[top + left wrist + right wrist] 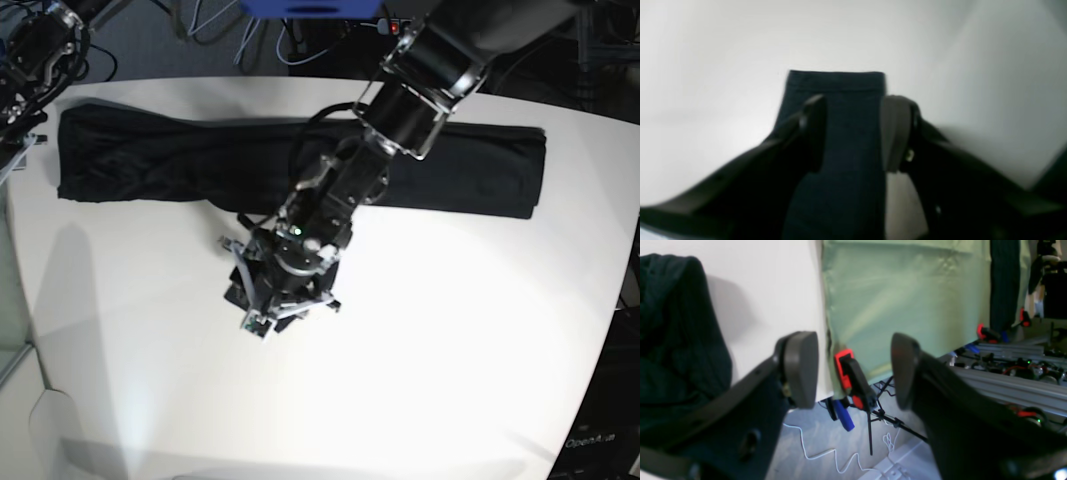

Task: Fold the T-shirt properly
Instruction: 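Reach the left gripper to the sleeve cuff hanging off the band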

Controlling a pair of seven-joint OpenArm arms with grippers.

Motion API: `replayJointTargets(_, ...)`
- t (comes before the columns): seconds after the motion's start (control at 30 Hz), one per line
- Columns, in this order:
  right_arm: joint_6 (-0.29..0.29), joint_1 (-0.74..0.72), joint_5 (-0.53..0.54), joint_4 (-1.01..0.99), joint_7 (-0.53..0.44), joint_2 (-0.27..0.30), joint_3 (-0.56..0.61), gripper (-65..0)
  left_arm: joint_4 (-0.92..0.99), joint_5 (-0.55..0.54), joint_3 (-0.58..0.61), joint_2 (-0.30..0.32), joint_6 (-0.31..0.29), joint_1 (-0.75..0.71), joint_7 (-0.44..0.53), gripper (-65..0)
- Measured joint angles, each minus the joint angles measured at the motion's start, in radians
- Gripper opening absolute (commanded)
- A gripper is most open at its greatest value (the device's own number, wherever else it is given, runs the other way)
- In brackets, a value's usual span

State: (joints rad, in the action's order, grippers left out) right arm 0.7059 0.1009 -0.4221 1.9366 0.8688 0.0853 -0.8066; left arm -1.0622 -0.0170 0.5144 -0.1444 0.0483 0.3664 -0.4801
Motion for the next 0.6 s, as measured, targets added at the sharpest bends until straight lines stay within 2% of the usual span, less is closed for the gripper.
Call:
replayJointTargets(0.1, 0.000, 0.002, -0.001, 0.000, 0.000, 0.000, 0.000, -32.0, 0.096, -0.079, 0.050, 0.000, 0.027, 0.043, 0.032, -32.5)
replayJointTargets(0.33, 0.000, 0.003, 0.000, 0.000, 0.000, 0.000, 0.000, -32.0, 0.258, -0.249, 0.121, -0.001, 0.050, 0.135, 0.122, -32.5)
replayJointTargets(0.6, 0.000, 0.005, -0.001, 0.000, 0.003, 0.000, 0.000, -32.0, 0.377, -0.336, 0.129, 0.000, 0.051, 0.200, 0.195, -32.3)
